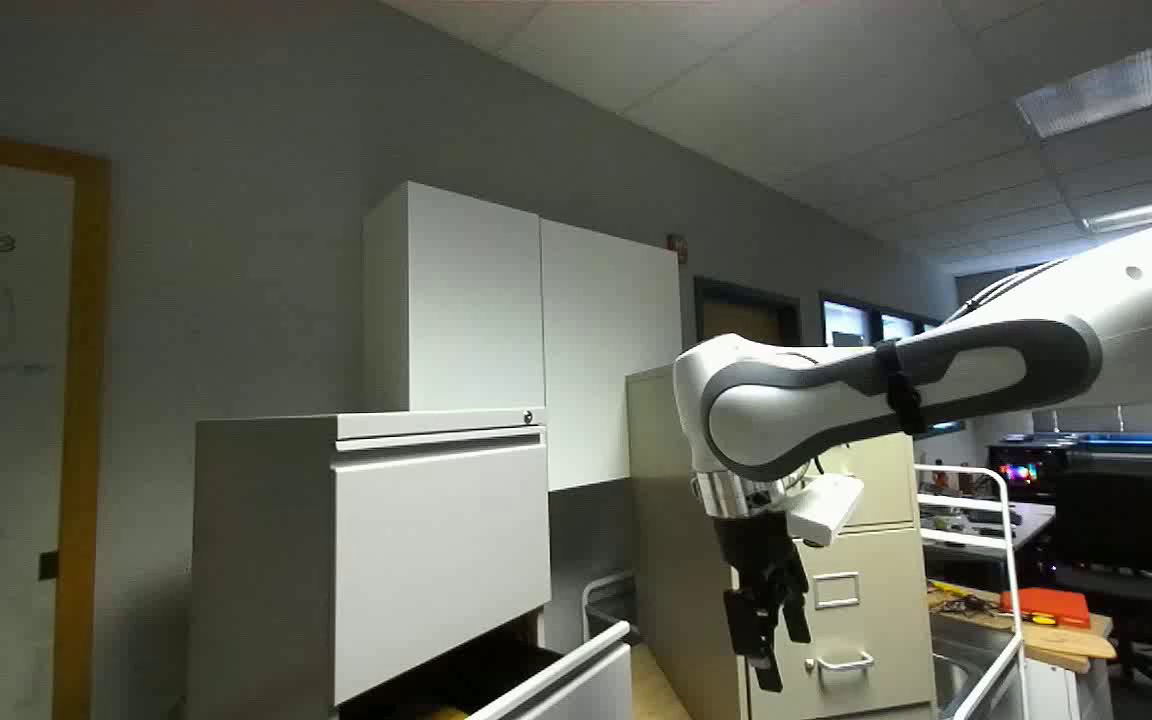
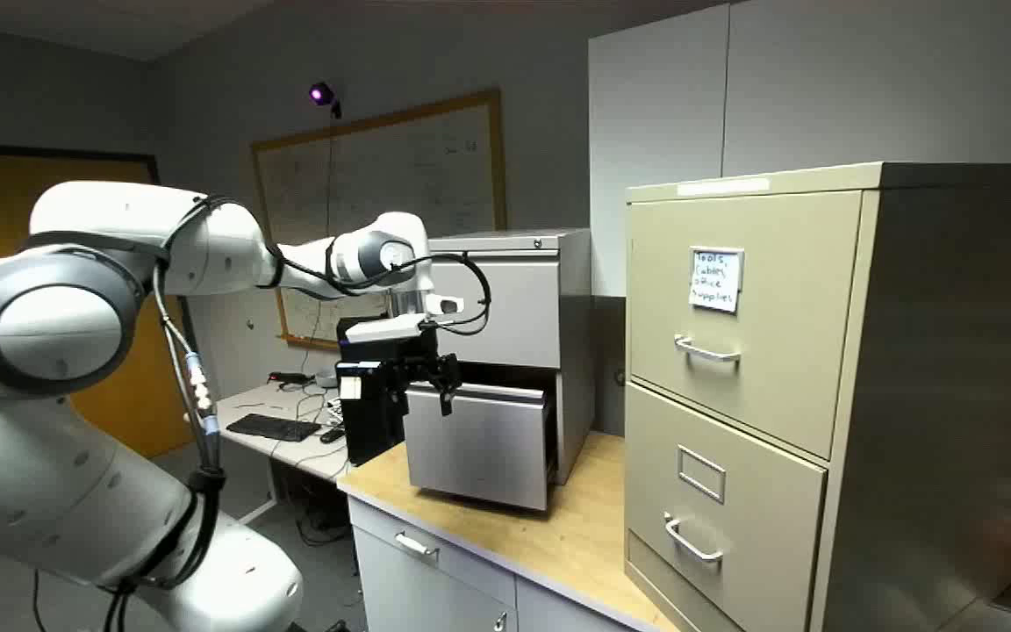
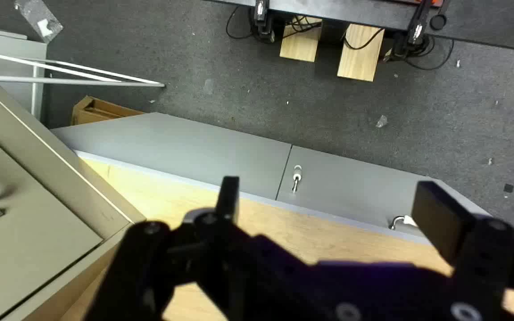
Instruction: Close the bottom drawer of the left cabinet
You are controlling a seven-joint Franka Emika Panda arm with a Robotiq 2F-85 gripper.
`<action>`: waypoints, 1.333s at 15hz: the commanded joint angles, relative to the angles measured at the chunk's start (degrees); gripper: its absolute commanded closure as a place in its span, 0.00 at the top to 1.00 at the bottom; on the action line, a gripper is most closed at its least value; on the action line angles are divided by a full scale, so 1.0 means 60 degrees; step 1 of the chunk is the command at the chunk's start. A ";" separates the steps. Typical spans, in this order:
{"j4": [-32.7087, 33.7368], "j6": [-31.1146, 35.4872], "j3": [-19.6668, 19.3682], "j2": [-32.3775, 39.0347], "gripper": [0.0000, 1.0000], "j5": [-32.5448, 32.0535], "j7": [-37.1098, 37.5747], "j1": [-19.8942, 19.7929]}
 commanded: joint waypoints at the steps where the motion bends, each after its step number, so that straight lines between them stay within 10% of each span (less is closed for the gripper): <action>1: 0.0033 -0.0023 -0.0120 0.0012 1.00 -0.0054 0.0062 0.0157; 20: 0.0530 0.1335 -0.0219 0.1672 1.00 0.0644 0.0572 0.0122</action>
